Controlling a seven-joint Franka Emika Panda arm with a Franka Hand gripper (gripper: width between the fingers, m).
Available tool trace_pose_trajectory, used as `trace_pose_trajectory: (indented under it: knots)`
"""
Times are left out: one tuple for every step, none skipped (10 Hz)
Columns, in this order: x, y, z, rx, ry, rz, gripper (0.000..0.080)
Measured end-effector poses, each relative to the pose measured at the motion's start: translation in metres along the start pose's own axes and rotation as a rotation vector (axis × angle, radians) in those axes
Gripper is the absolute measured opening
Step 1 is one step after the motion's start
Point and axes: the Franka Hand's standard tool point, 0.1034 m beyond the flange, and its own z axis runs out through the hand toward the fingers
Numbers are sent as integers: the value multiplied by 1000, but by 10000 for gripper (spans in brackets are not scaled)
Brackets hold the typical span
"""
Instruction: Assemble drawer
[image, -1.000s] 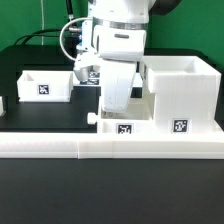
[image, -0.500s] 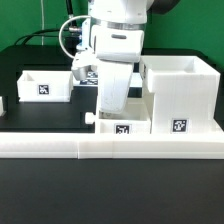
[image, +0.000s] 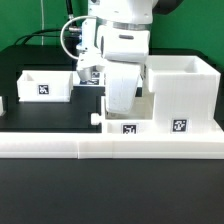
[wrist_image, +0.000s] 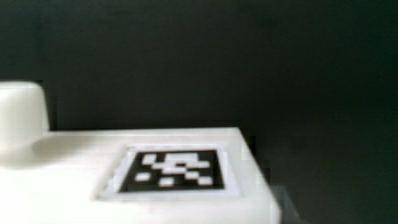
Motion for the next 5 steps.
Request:
trace_pose_trajectory:
  knots:
    - [0, 0, 0, 0, 0, 0, 42]
    - [1, 0, 0, -2, 1, 1, 42]
    - [7, 1, 0, -11, 5, 14, 42]
    - [9, 1, 0, -11, 5, 32, 42]
    - [9, 2, 0, -10, 4, 42, 42]
